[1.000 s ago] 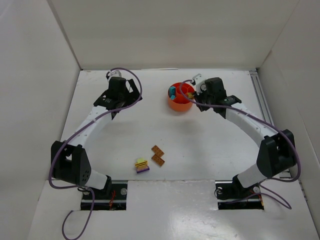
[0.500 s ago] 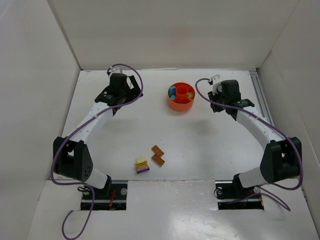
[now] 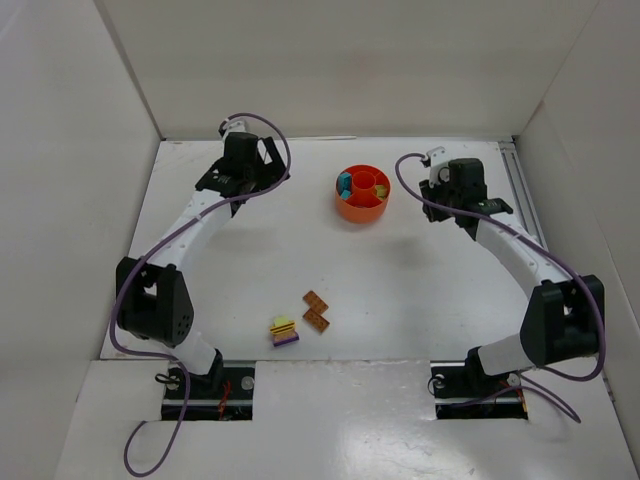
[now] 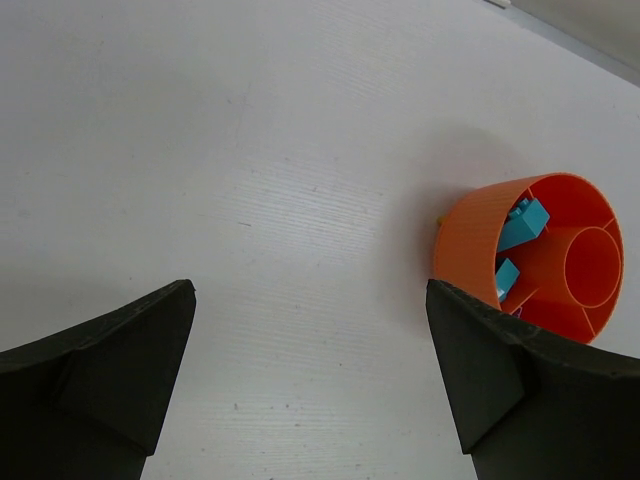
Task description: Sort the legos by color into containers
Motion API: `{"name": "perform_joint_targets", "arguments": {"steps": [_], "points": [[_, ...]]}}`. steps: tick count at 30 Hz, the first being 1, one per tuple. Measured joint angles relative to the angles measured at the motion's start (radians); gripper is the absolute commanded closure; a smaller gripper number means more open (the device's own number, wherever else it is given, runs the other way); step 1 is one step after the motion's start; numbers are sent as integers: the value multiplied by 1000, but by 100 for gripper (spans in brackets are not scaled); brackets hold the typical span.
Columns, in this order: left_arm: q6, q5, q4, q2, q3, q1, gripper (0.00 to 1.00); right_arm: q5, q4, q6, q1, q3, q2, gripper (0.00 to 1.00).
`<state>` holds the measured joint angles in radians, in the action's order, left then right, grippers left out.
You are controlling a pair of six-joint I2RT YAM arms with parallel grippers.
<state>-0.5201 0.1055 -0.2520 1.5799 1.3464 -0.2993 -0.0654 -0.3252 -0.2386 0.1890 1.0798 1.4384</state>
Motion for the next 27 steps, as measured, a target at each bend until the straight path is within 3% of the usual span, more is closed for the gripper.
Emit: {"name": "perform_joint_targets", "arguments": {"steps": [27], "points": [[7,-5,28,-1,-5,0,1,-49,29,-6,13,15,27,87]]}}
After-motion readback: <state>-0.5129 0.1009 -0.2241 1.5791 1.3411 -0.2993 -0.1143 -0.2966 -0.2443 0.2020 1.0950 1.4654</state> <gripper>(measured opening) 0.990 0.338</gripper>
